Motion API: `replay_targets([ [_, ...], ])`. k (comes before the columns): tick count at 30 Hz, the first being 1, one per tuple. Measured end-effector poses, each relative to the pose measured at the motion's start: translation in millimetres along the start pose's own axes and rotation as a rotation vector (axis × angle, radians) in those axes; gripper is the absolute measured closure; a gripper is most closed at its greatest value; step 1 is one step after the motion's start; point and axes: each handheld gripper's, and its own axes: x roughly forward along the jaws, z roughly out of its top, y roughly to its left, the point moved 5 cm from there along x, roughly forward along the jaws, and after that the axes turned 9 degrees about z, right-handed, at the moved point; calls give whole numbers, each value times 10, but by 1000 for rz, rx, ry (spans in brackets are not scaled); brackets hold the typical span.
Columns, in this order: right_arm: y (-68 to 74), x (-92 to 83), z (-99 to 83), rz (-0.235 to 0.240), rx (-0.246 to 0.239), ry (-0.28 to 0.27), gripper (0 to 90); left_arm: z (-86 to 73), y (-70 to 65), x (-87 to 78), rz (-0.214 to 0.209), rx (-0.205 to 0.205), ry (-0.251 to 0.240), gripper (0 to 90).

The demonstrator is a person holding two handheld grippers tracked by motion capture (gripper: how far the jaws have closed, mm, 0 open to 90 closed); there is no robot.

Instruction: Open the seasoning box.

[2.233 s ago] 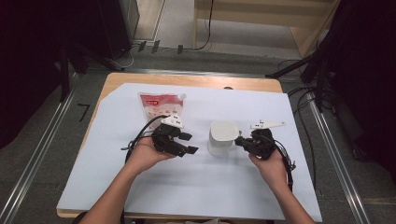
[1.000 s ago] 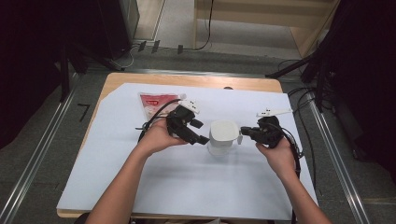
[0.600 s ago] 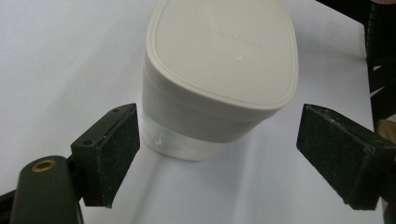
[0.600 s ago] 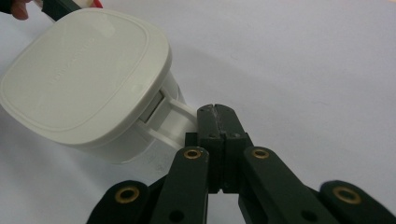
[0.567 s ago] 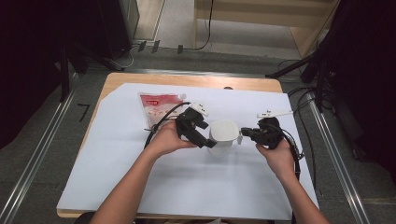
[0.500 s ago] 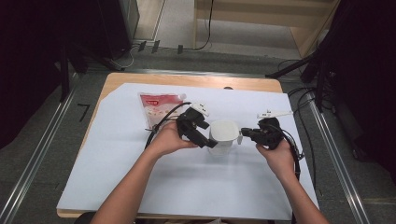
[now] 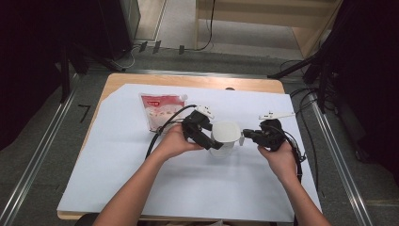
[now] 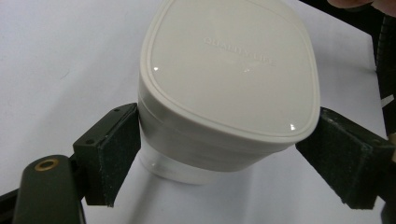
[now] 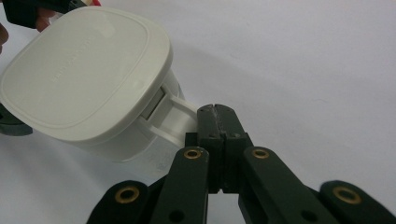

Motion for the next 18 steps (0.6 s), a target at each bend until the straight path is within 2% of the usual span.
replay_targets([
  [4, 0, 1, -1, -4, -4, -3, 900, 2, 5, 17, -4, 4, -8, 140],
  [9, 12, 3, -9, -15, -4, -10, 900, 22, -9, 34, 17, 29, -6, 137],
  [18, 28, 7, -15, -30, -11, -17, 900, 38, -17, 27, 29, 25, 14, 139],
])
